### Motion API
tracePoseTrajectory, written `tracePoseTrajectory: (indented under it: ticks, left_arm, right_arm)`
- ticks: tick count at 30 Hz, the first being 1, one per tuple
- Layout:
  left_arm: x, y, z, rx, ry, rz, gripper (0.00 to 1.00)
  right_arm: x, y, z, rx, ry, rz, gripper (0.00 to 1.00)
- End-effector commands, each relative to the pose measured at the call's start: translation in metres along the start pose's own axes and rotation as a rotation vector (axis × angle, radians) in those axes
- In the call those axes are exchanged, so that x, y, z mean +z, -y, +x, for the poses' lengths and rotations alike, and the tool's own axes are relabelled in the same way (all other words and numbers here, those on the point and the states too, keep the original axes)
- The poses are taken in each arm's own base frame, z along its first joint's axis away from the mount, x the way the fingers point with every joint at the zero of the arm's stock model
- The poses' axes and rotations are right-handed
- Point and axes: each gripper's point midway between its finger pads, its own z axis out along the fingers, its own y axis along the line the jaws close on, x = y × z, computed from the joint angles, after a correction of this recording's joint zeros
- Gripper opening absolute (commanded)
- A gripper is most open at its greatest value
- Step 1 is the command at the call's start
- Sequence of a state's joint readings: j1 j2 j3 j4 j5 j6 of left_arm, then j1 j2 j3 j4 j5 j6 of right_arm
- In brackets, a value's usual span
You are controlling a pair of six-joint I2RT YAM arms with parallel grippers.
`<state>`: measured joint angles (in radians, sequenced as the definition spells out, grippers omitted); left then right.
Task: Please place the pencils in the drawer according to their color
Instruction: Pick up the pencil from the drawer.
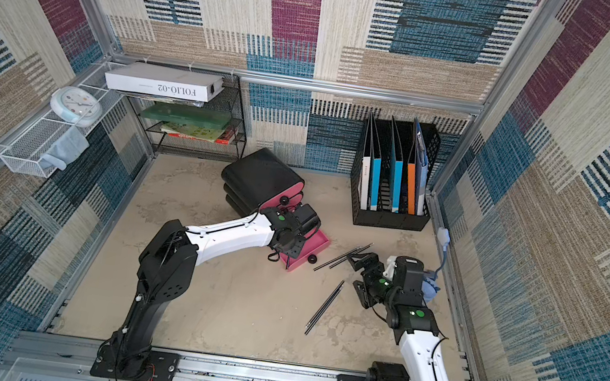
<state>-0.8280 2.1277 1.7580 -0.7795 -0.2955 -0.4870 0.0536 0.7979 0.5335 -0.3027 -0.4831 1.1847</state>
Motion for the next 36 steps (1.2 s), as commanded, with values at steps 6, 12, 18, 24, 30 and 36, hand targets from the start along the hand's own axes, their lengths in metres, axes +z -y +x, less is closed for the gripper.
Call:
tracePoseTrajectory:
  ticks: [6,12,18,24,30,36]
  left_arm:
    - [0.012,0.004,0.004,-0.013,-0.024,-0.011,0.54]
    - [0.018,0.009,0.007,-0.011,-0.034,-0.009,0.51]
    - [0.024,0.01,0.012,-0.013,-0.047,-0.017,0.45]
    - [0.027,0.012,0.014,-0.017,-0.056,-0.015,0.33]
    - [0.027,0.013,0.014,-0.02,-0.056,-0.012,0.3]
    - [0.029,0.014,0.014,-0.021,-0.06,-0.007,0.23]
  right_arm:
    - [0.001,0.002,0.0,-0.013,0.001,0.003,0.94]
    - [0.0,0.001,0.0,-0.012,0.001,0.001,0.94]
    - [0.0,0.0,0.001,-0.014,-0.001,-0.002,0.93]
    - [0.0,0.0,0.001,-0.015,-0.002,-0.003,0.93]
    - [0.0,0.0,0.0,-0.015,0.002,-0.003,0.93]
    - [0.0,0.0,0.001,-0.014,0.001,-0.002,0.93]
